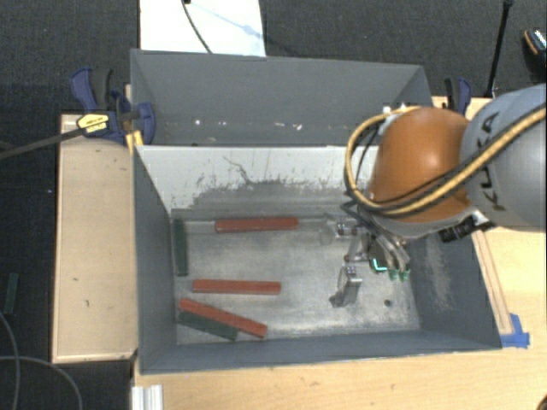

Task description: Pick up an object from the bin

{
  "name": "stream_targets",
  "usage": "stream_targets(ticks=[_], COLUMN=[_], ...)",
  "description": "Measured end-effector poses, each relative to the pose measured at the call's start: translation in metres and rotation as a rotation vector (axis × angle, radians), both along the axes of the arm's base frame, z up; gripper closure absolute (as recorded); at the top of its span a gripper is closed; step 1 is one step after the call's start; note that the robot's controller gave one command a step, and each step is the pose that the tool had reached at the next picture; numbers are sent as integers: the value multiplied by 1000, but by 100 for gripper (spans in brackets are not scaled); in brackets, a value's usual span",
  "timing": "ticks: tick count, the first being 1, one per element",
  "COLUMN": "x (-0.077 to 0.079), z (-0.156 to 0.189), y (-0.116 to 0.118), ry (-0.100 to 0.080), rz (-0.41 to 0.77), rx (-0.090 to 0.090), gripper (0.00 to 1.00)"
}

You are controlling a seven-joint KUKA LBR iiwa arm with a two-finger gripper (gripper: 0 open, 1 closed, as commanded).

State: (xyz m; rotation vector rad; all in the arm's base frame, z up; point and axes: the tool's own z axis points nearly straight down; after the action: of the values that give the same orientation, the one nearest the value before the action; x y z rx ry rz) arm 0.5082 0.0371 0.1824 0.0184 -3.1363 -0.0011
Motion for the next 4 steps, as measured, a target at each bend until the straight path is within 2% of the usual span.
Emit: stream_targets(ticks=[1,2,3,4], x=[11,9,60,60], z=[-88,-111,-111,-112], y=[129,113,139,139], ry=[-1,-4,-10,-8], rz=[110,62,238,235], rx=[3,1,2,1], gripper=[0,0,0,100])
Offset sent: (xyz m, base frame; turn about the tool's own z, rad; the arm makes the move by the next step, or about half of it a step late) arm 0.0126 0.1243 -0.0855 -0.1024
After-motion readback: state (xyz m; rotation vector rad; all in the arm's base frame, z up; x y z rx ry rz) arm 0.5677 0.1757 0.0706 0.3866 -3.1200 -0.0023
